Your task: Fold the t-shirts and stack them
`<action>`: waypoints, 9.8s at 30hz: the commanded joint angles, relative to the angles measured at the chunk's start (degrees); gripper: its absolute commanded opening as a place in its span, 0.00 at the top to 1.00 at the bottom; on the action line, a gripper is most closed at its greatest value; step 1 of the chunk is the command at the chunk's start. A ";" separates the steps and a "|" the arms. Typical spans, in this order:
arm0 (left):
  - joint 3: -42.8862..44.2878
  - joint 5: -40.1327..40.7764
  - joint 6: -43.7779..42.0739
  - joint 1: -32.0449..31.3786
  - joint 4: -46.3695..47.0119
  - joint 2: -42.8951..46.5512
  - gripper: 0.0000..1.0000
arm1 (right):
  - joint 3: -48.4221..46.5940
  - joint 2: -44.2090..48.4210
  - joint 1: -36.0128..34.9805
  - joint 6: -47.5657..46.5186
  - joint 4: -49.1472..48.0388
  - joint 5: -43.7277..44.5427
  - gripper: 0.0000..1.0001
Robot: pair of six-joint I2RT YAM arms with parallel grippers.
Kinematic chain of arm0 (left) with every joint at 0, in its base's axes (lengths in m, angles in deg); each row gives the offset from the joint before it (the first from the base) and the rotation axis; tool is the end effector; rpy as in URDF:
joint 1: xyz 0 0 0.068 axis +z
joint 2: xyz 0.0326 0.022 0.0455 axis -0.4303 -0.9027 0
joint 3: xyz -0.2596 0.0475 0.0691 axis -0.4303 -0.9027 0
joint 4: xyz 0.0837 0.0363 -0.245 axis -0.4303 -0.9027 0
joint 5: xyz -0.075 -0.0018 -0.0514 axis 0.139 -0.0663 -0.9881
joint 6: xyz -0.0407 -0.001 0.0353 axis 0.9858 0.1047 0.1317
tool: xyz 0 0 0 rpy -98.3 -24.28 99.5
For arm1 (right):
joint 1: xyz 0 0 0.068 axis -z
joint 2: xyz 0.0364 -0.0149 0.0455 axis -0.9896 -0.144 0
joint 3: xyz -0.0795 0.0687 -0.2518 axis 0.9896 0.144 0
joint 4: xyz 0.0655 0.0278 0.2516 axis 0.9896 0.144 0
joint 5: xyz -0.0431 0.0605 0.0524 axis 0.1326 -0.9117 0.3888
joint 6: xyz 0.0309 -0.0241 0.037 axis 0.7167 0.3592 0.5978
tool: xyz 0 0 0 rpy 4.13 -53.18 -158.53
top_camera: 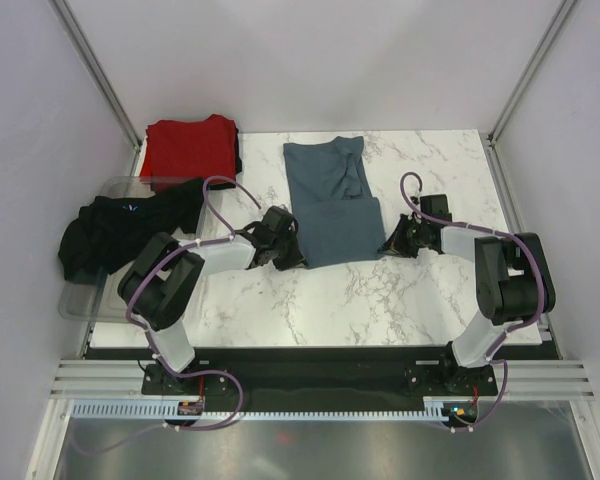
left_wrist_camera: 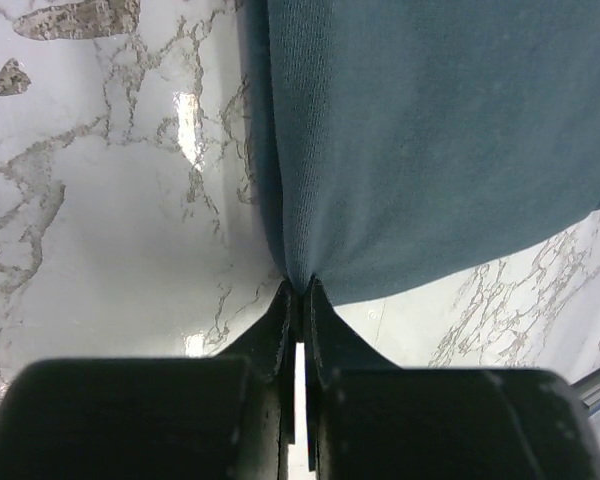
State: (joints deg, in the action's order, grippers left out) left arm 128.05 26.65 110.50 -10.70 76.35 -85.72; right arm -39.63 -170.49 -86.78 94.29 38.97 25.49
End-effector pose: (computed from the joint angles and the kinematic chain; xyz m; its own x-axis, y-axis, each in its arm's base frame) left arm 0.2775 -0.2065 0.1451 -0.8929 -0.2878 -0.3463 -0.0808 0.8591 -0.5055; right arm 0.3144 0.0424 0.1348 -0.8734 0.3841 -0.2993 0.1593 0.8063 0.5697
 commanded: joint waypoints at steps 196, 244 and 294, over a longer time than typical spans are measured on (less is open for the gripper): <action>67.44 -9.72 -41.79 31.00 -22.91 -7.19 0.98 | -13.60 44.47 -17.26 -3.76 37.07 4.72 0.09; 78.97 -19.83 -43.92 42.95 -22.47 -18.53 0.98 | -9.38 35.51 -17.26 -7.54 32.59 5.16 0.09; 50.44 -5.15 -28.28 54.29 -8.94 -7.67 0.00 | -10.70 23.63 -21.57 -0.78 25.02 4.36 0.09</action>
State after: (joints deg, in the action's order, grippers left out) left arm 184.81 19.24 76.55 43.44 66.10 -105.39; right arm -48.81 -152.15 -107.66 91.89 62.75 28.64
